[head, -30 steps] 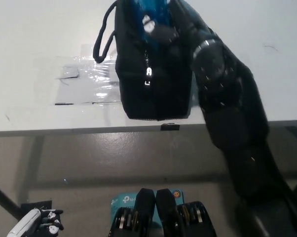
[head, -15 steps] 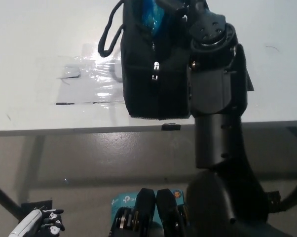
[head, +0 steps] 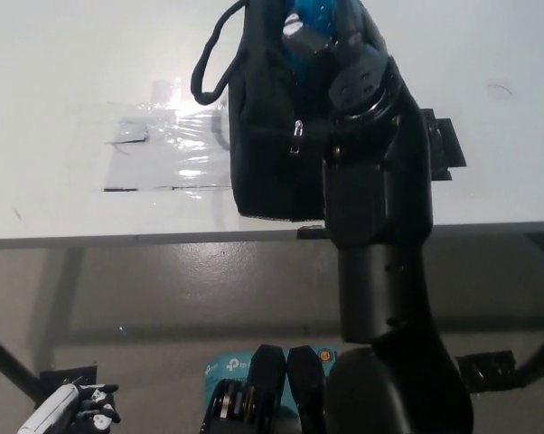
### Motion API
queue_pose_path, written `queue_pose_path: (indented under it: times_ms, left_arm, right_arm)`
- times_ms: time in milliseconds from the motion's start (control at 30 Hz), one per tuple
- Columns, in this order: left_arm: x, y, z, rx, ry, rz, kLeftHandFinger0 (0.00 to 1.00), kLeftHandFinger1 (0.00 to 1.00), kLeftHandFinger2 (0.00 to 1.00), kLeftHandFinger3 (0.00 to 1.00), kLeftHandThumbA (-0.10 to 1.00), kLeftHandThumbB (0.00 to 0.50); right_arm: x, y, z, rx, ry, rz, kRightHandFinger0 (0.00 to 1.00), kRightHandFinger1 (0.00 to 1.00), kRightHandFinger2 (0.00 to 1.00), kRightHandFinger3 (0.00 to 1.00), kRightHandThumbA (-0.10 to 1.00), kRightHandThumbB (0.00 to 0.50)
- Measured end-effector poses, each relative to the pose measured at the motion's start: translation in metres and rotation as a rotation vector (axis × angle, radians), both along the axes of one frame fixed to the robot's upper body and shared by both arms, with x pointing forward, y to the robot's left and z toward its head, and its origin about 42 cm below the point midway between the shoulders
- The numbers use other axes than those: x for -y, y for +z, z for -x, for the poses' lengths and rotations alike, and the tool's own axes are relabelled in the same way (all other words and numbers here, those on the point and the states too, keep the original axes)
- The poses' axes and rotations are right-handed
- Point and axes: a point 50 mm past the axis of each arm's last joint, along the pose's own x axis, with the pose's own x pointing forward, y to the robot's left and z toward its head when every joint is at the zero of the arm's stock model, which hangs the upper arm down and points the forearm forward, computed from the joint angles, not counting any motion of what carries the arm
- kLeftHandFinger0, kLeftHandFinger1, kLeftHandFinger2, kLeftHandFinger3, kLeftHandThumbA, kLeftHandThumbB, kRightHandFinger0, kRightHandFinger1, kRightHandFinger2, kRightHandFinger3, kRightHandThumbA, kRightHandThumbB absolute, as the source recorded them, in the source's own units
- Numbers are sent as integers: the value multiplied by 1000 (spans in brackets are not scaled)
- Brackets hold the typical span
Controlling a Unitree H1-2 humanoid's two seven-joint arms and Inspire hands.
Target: The robot uses its right hand to pick up a stack of plates kept in the middle of the desk and put it inside a bag kept next to it
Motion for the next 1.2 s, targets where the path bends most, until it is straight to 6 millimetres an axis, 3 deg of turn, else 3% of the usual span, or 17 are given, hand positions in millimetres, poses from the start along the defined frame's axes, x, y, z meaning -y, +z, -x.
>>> queue_pose_path:
  times_ms: [33, 100, 200, 233, 267, 300, 333, 400, 500, 533, 567, 600, 700, 800, 900, 967, 1200]
  left_arm:
    - [0, 0, 0, 0, 0, 0, 847, 790, 862, 866, -100, 149]
    - [0, 0, 0, 0, 0, 0, 857, 796, 870, 864, -100, 146]
    - [0, 0, 0, -1, 0, 0, 852, 793, 872, 860, -100, 145]
    - [0, 0, 0, -1, 0, 0, 848, 789, 861, 840, -100, 153]
    - [0, 0, 0, -1, 0, 0, 845, 786, 854, 828, -100, 150]
    - [-1, 0, 1, -1, 2, 0, 844, 785, 853, 826, -100, 150]
    - [-2, -1, 2, -3, 5, -1, 847, 785, 854, 825, -100, 156]
    - [-3, -1, 3, -4, 9, -1, 851, 786, 851, 824, -100, 155]
    - [-5, 0, 3, -3, 16, -2, 853, 787, 846, 823, -100, 154]
    - [-5, 0, 3, -2, 18, -2, 885, 817, 861, 840, -100, 140]
    - [-6, 0, 4, -2, 21, -2, 890, 820, 863, 843, -100, 140]
    - [-7, 0, 4, -1, 24, -1, 907, 829, 867, 840, -100, 145]
    - [-9, 0, 5, -1, 30, -1, 911, 826, 867, 853, -100, 141]
    - [-9, 0, 5, -2, 32, -1, 895, 820, 865, 860, -100, 156]
    - [-9, 0, 5, -1, 32, -1, 894, 819, 864, 858, -100, 156]
    - [-9, 0, 5, -1, 32, -1, 858, 794, 856, 856, -100, 155]
    - [-9, 0, 5, -1, 31, -1, 849, 792, 859, 872, -100, 150]
  right_arm:
    - [0, 0, 1, -3, 3, 16, 0, 0, 19, 398, -100, 28]
    - [0, 0, 4, -2, 13, 47, 0, 0, 0, 330, -100, 42]
    - [1, -2, 15, 23, 48, 139, 0, 0, 0, 250, -100, 140]
    - [1, -5, 17, 20, 59, 160, 0, 0, 2, 820, -100, 122]
    - [3, -7, 18, 13, 66, 172, 0, 26, 164, 918, -100, 150]
    - [4, -9, 20, 4, 72, 173, 0, 29, 254, 897, -100, 162]
    - [5, -10, 21, -2, 76, 173, 0, 84, 430, 750, -100, 151]
    - [6, -9, 22, -9, 82, 178, 0, 115, 551, 665, -100, 125]
    - [6, -8, 23, -16, 88, 182, 0, 101, 541, 651, -100, 105]
    - [6, -8, 23, -19, 91, 183, 0, 8, 317, 390, -100, 100]
    - [8, -9, 23, -25, 89, 176, 0, 0, 135, 354, -100, 78]
    - [10, -11, 22, -34, 82, 161, 0, 0, 23, 233, -100, 61]
    - [17, -16, 20, -62, 60, 129, 0, 0, 0, 123, -100, 64]
    - [23, -22, 19, -88, 41, 83, 0, 0, 0, 152, -100, 16]
    - [25, -30, 17, -117, 33, 56, 0, 0, 0, 149, -100, 10]
    - [26, -34, 16, -128, 27, 49, 0, 0, 0, 237, -100, 0]
    - [28, -53, 9, -164, 0, 10, 0, 0, 0, 331, -100, 0]
